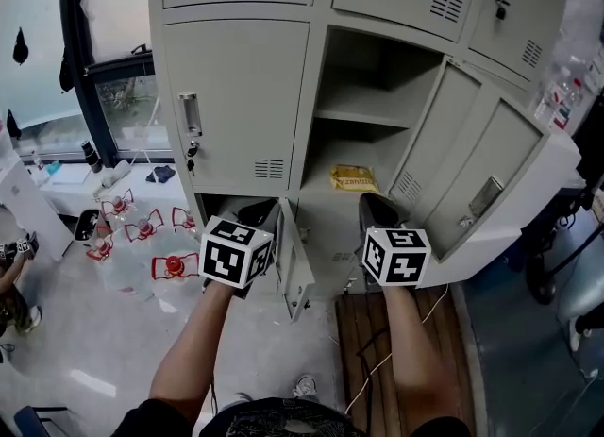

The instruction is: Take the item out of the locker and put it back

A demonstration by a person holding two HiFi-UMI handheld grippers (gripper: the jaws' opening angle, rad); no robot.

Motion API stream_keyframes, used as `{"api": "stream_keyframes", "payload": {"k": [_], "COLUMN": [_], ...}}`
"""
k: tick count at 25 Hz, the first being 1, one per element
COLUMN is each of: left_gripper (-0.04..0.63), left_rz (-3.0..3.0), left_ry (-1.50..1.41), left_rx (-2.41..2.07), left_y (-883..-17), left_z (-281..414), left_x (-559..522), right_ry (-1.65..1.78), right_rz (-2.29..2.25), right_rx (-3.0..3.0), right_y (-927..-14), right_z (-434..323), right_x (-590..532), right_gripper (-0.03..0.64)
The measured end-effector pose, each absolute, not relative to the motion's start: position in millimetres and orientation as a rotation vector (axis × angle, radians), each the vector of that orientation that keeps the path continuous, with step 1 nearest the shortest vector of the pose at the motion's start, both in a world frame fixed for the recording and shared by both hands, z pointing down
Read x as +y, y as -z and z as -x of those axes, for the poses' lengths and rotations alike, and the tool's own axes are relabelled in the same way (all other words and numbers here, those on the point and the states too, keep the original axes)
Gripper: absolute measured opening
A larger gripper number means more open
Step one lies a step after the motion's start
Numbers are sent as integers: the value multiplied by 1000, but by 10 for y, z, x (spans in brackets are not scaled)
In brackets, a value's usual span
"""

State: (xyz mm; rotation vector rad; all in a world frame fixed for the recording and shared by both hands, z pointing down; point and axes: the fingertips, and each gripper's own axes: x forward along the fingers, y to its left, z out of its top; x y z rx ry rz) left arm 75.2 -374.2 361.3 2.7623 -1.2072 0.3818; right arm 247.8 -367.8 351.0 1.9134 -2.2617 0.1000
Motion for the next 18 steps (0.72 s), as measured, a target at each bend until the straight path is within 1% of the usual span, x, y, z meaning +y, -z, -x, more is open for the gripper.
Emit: {"api": "stream_keyframes", "payload": {"k": [8,18], "left_gripper": [0,0], "left_rz": [-2792,-2809], "left_ry": [-379,-379], "left_rx": [-1182,-1177], "left_y": [-3595,-3546], "left_z": [-759,-819], "left_x": [-3745,-3743], "right_ry": [-106,-115], "right_rz": [-1992,-2019], "right_rx": [-2236,-2245], "right_y": [-3405,-3394], "right_z": [-2598,-2641], "right_x": [-3331,-3264], "right_gripper": [23,23]}}
